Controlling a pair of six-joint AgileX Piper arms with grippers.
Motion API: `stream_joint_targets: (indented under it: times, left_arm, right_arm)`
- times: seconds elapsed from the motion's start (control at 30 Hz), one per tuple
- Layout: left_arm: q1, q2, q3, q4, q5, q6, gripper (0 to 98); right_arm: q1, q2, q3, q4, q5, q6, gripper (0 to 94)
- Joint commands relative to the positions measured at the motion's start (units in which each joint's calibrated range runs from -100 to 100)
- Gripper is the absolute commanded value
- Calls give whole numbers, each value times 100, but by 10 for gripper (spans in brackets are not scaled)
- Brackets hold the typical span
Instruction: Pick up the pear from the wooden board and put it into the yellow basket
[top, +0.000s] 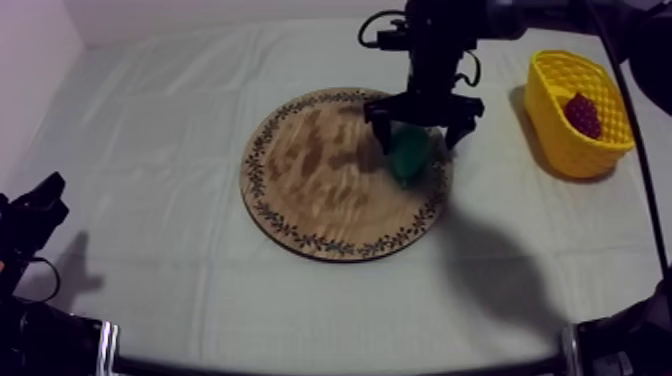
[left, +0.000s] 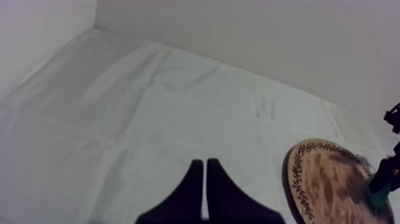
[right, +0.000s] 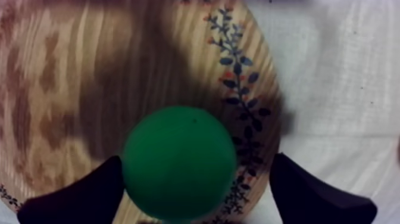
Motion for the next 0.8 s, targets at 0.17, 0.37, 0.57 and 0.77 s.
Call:
stream_joint_targets:
  times: [0.17,0.37,0.57,0.77]
  left_arm:
    - [2,0,0,-2,-1,-1,1]
    - [2,0,0,-2,-1,-1,1]
    - [2,0,0,-2,-1,-1,1]
    - [2,0,0,-2,-1,-1,1]
  right_arm:
    - [-13,149,-123,-84,-110,57,582]
    - [-15,205,-160,-131,-244,124,349]
    - [56,-192,17,-50,-181,240,290]
    - [444,-1492,233,269,75,644,309]
